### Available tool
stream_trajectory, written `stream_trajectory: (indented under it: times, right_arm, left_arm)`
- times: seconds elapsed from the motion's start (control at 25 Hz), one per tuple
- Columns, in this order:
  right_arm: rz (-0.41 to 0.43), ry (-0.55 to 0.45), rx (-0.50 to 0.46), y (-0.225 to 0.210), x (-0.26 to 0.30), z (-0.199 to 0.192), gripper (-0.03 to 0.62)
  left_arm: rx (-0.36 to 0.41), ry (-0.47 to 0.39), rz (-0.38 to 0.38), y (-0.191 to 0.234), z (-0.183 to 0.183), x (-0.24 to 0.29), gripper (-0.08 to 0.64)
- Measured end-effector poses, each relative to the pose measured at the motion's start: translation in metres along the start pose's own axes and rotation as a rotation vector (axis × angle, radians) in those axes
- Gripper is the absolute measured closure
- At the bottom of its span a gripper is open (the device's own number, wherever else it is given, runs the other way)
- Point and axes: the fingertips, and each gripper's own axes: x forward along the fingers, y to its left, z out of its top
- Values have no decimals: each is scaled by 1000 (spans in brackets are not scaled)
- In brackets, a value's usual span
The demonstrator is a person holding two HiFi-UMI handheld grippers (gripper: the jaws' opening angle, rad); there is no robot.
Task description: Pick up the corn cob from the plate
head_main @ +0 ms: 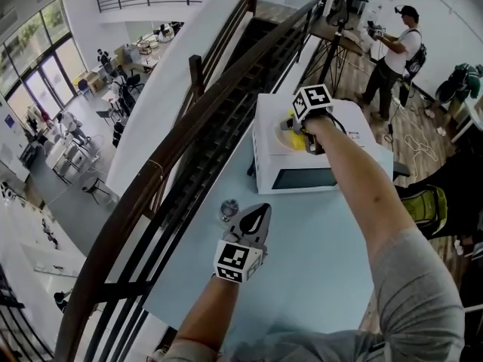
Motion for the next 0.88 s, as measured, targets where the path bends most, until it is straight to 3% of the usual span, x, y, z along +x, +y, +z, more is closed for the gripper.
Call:
stream_trajectory:
  times: [0.36, 0.56, 0.88]
  right_arm:
    - [56, -39, -48, 1, -6, 1, 316]
    - [93, -177, -71, 0, -35, 17, 322]
    - [91, -404, -138, -5, -139, 53, 325]
  left_arm:
    - [-47, -18, -15, 0, 18, 45, 541]
    - [-21, -44, -8, 8, 51, 61, 543]
    - [86, -70, 0, 0, 127, 78, 542]
